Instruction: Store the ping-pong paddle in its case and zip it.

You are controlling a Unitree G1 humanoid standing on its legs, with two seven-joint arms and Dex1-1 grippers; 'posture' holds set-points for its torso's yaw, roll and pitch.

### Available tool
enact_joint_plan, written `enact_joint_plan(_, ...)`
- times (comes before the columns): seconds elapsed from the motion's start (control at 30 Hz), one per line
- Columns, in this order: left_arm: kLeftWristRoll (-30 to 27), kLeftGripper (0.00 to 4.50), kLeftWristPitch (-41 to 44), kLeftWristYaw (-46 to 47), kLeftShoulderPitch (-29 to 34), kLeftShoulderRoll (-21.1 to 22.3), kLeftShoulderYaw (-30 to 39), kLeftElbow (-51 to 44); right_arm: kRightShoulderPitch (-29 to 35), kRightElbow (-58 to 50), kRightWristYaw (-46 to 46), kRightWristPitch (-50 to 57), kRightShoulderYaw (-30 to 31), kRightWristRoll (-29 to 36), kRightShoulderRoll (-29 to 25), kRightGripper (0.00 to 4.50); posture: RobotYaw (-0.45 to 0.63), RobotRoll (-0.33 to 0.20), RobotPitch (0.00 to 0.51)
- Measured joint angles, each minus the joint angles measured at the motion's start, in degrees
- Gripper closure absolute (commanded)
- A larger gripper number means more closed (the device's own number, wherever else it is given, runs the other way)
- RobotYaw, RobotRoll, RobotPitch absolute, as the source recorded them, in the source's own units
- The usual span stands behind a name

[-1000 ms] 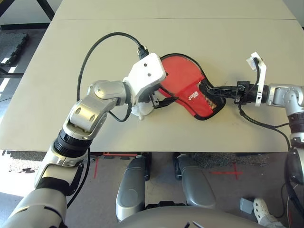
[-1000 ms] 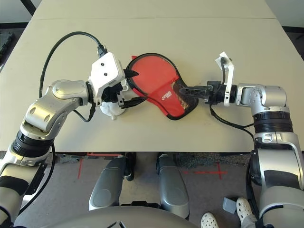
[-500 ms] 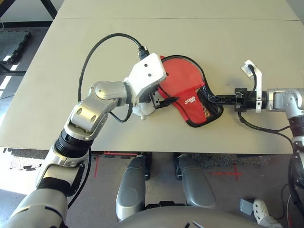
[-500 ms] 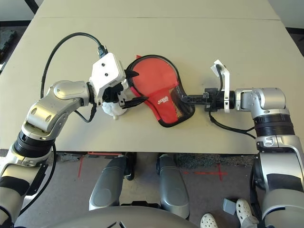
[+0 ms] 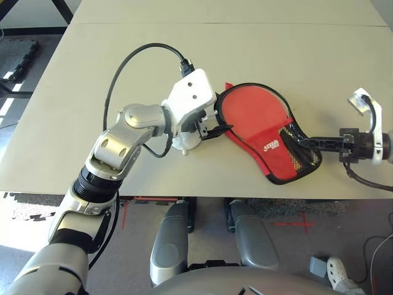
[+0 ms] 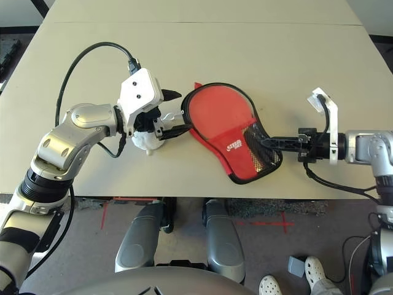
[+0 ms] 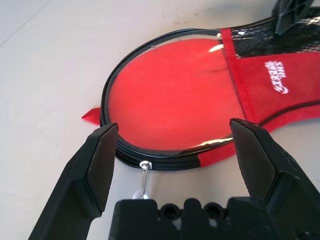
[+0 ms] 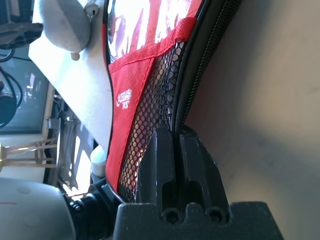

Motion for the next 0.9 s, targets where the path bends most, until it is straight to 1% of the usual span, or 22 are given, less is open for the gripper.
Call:
enact_joint_plan(0.37,0.4,0.00,-0.8,-1.1,-0.1,0.0,0.0,0.4,8.0,-5.9,-3.7,2.2,-6.3,4.3,-0.4,4.47,0.03,0.000,0.288)
enact_joint_plan(0.57,0.5,0.00,-0.9,-1.2,-0.1,-0.2,0.0,0.4,9.0,-6.7,-4.4,2.3,-6.8,5.2,-1.2,4.47,0.04,0.000,0.288)
enact_joint_plan(0.67,0.5,0.00,-0.9,-1.2,-0.1,-0.4,0.0,0.4,10.4,-7.0,-4.3,2.1,-6.6,5.3,-2.5,4.47,0.04,0.000,0.287)
enact_joint_plan(0.77,0.6,0.00,-0.9,-1.2,-0.1,-0.4,0.0,0.4,10.4,-7.0,-3.6,0.4,-5.3,5.0,-4.4,3.72,0.05,0.000,0.286)
enact_joint_plan(0.83,0.6,0.00,-0.9,-1.2,-0.1,-0.4,0.0,0.4,10.4,-6.9,-1.9,-1.7,-4.2,4.5,-6.0,3.01,0.05,0.000,0.286)
enact_joint_plan(0.9,0.6,0.00,-0.9,-1.2,-0.1,-0.4,0.0,0.4,10.2,-6.1,0.7,-6.1,-3.3,3.0,-8.1,2.24,0.05,0.000,0.286)
